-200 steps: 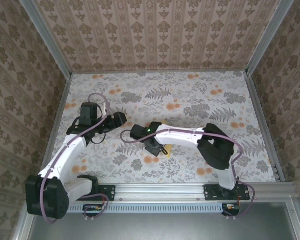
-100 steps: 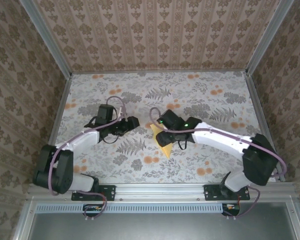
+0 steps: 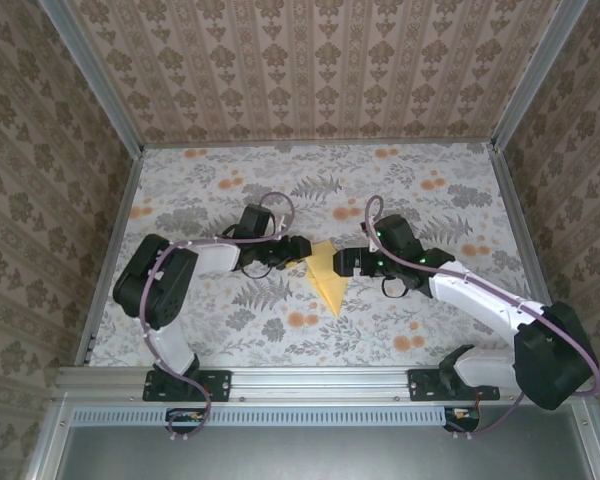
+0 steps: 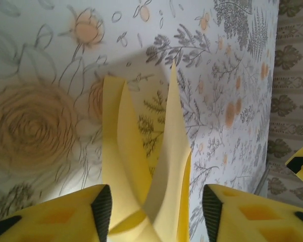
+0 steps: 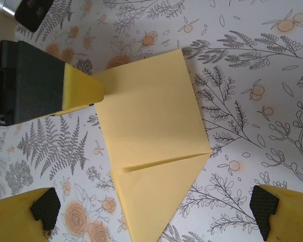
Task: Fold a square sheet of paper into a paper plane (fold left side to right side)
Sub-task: Fold the wing for the fifth time at the center of the table.
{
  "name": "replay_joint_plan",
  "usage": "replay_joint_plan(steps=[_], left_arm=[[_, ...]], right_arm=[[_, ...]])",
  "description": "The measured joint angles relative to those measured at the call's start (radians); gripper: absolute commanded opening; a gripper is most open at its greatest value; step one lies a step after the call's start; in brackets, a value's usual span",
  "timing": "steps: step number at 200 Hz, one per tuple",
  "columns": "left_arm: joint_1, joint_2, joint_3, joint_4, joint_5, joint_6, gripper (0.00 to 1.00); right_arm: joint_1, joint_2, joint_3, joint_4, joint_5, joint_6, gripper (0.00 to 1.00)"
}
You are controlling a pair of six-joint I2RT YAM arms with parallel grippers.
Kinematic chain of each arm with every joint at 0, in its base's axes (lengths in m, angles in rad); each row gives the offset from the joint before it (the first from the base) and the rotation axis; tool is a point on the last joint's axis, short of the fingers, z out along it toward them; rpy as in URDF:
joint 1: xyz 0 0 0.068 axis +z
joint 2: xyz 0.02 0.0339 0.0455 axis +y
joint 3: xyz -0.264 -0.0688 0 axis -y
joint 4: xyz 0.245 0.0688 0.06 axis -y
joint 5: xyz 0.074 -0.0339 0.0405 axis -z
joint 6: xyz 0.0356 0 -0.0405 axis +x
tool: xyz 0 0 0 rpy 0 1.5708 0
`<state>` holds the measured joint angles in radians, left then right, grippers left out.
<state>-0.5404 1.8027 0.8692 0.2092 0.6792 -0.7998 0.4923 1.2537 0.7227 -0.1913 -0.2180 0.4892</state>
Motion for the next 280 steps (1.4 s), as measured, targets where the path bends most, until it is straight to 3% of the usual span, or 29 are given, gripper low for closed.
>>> replay_joint_plan(steps=[35,79,196,280], left_arm=[[-0.003,0.019,0.014,0.027,0.028,0.02,0.11],[-0.002,0.019,0.013,0.031,0.067,0.09,0.0],[0.032,-0.013,-0.038,0.084,0.186,0.219,0.0],[0.032,-0.01,-0.038,0.085,0.194,0.23,0.0]], right_arm=[[-0.09,0.023,-0.011,0.054,-0.107,-0.002,0.99],[-0.172,0.124,-0.011,0.13,-0.237,-0.044,0.91],[-0.193,0.541,0.106,0.34,-0.539,-0.112,0.69],[-0.197,0.584,0.118,0.387,-0.652,-0.091,0.44]])
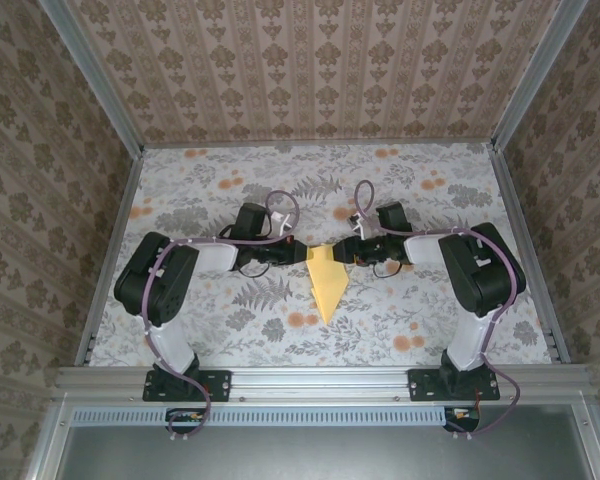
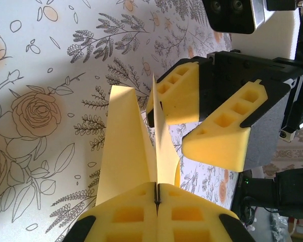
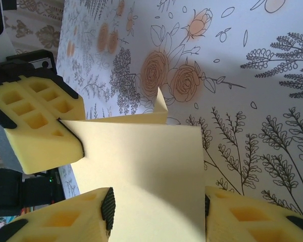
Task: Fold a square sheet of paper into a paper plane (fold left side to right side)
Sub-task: Fold the wing for the fifth time at the center of the table.
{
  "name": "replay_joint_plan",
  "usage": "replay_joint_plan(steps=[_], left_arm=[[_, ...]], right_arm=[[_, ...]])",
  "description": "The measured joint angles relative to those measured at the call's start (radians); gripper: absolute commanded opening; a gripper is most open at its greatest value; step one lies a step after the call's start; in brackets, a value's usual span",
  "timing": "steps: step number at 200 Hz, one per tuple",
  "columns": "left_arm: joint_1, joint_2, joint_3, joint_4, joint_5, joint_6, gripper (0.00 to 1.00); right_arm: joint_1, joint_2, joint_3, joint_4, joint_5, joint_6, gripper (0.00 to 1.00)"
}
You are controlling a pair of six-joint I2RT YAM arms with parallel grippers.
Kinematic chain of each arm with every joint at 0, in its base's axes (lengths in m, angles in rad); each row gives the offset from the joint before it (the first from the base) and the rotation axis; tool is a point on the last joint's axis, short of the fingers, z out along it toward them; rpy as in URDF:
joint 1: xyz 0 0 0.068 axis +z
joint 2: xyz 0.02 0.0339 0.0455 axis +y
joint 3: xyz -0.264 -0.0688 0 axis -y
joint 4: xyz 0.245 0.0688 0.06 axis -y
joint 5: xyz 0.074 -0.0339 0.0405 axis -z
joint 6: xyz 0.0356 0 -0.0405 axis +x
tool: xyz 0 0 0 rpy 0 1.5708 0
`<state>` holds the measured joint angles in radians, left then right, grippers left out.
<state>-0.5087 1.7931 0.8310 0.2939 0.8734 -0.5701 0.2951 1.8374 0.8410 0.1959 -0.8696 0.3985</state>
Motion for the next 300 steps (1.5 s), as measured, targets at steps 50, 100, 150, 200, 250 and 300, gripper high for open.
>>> replay_joint_plan(steps=[50,100,150,200,250,300], left_arm=[[0.005,0.026,0.0,0.005,0.003,0.006,0.0],[0.007,0.045,0.0,0.006,0.005,0.007,0.05],[0.007,0.047,0.008,0.002,0.008,0.032,0.49],[0.023,-0.034,0.035,-0.149,-0.104,0.108,0.71],[-0.008,-0.278,0.044,-0.347,-0.326,0.223,0.71],[-0.194,-0.441,0.034,-0.502,-0.507,0.274,0.73]], right_arm=[[0.0,-0.045,0.0,-0.054,0.001,-0.014,0.35],[0.0,-0.058,0.002,-0.099,0.002,-0.032,0.16],[0.0,-0.077,0.006,-0.164,0.037,-0.029,0.0],[0.0,-0.123,0.009,-0.24,0.112,0.016,0.0],[0.019,-0.136,0.045,-0.317,0.192,0.096,0.0],[0.074,-0.122,0.14,-0.372,0.275,0.174,0.0]])
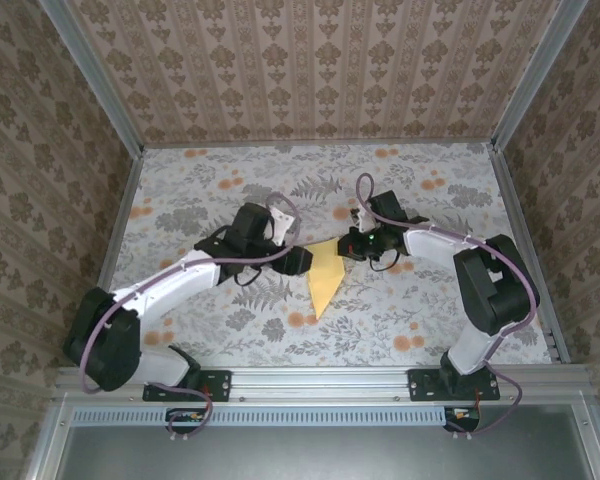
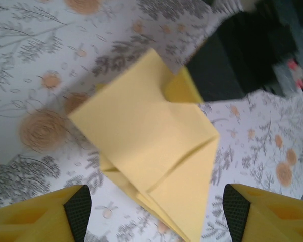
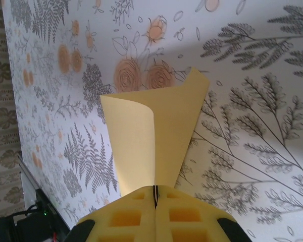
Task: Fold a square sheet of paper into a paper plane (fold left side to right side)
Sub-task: Fold the wing for the fifth time at the center of the table.
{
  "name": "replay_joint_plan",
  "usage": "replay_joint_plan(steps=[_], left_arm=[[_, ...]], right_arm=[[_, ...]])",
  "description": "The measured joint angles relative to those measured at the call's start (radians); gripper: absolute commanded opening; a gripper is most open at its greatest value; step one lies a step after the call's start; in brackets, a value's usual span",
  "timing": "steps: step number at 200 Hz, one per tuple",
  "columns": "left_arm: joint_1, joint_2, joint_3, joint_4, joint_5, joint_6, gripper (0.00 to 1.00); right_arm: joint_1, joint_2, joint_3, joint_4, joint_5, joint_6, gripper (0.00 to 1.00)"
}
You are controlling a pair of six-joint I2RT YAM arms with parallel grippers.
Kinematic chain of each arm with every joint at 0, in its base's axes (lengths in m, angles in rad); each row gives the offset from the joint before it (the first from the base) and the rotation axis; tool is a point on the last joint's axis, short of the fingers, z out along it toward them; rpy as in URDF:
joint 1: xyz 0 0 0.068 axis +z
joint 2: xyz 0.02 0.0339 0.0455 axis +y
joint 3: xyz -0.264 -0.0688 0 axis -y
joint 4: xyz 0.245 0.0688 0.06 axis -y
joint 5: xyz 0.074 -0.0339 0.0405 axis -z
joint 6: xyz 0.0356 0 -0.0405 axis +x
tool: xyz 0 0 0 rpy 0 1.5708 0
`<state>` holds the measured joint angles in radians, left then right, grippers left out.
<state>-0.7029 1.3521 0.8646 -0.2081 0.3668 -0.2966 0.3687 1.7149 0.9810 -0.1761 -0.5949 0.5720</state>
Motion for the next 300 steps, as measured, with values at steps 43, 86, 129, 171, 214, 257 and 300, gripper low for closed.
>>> replay_joint_plan(steps=[43,86,129,171,214,257,300], left_arm=[[-0.138,-0.022,-0.029,-0.071,-0.117,-0.005,0.74],[-0.259,0.072,-0.008,-0.107,-0.217,-0.017,0.75],[-0.355,0.208,0.095,-0.168,-0.332,-0.018,0.76],[-0.42,0.299,0.197,-0.227,-0.446,-0.017,0.77],[-0.461,0.386,0.264,-0.296,-0.546,-0.018,0.76],[-0.47,0.437,0.301,-0.342,-0.605,-0.025,0.71],[-0.47,0.444,0.303,-0.358,-0.631,-0.045,0.63]], right_arm=[[0.029,0.071,0.049,-0.023,0.055,0.073,0.0],[0.032,0.101,0.065,-0.056,0.08,0.115,0.0],[0.032,0.101,0.093,-0.064,0.089,0.125,0.0],[0.032,0.105,0.098,-0.072,0.09,0.136,0.0],[0.032,0.109,0.099,-0.076,0.09,0.139,0.0],[0.035,0.112,0.099,-0.076,0.091,0.139,0.0],[0.035,0.117,0.1,-0.077,0.091,0.14,0.0]])
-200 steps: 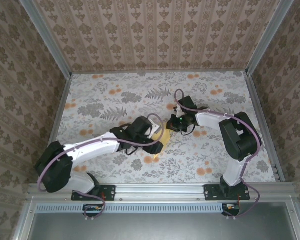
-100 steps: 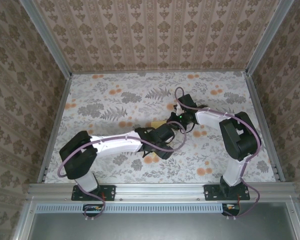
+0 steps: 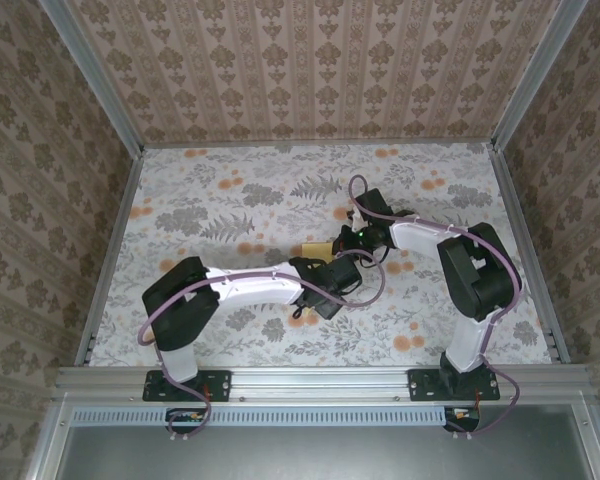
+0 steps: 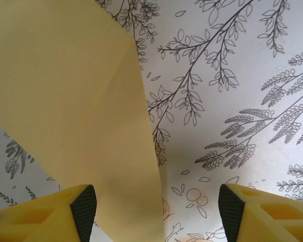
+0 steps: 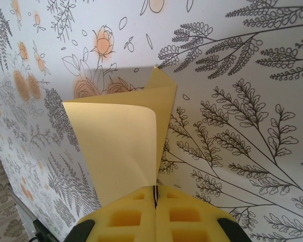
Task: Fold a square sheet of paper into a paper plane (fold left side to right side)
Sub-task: Fold the wing for the fifth time at the center of the table.
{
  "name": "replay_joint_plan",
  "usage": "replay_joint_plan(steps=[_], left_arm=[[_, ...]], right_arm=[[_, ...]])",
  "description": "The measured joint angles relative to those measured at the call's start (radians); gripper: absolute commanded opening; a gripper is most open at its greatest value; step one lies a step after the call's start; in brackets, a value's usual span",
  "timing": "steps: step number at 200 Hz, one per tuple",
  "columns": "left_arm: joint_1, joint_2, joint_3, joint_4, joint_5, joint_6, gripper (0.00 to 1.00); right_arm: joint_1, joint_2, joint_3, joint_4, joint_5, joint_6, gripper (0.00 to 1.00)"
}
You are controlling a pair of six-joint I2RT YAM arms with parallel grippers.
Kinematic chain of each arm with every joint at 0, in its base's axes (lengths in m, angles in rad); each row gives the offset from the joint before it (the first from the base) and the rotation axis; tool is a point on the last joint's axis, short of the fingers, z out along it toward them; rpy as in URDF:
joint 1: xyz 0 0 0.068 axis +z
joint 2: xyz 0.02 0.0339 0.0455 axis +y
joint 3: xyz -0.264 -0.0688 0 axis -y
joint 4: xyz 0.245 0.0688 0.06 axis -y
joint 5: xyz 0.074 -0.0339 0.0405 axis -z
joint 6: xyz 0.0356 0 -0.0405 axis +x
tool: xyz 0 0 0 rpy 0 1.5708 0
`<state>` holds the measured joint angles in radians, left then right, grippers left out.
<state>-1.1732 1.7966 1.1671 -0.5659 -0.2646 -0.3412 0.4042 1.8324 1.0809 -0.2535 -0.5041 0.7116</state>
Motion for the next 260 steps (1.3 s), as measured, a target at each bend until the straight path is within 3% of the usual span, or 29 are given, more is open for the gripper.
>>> replay_joint_plan(steps=[55,207,247,260], left_arm=[[0.0,0.015,0.002,-0.011,-0.003,-0.017,0.43],[0.003,0.037,0.002,-0.007,0.006,-0.022,0.13],[0.018,0.032,-0.01,0.016,0.031,-0.025,0.07],[0.026,0.023,-0.022,0.029,0.045,-0.025,0.06]], right_arm=[[0.001,0.003,0.003,-0.002,0.0,0.0,0.0],[0.006,0.017,0.019,-0.02,0.002,-0.002,0.0],[0.006,0.017,0.02,-0.021,0.004,-0.012,0.05],[0.005,0.017,0.024,-0.027,0.005,-0.021,0.12]])
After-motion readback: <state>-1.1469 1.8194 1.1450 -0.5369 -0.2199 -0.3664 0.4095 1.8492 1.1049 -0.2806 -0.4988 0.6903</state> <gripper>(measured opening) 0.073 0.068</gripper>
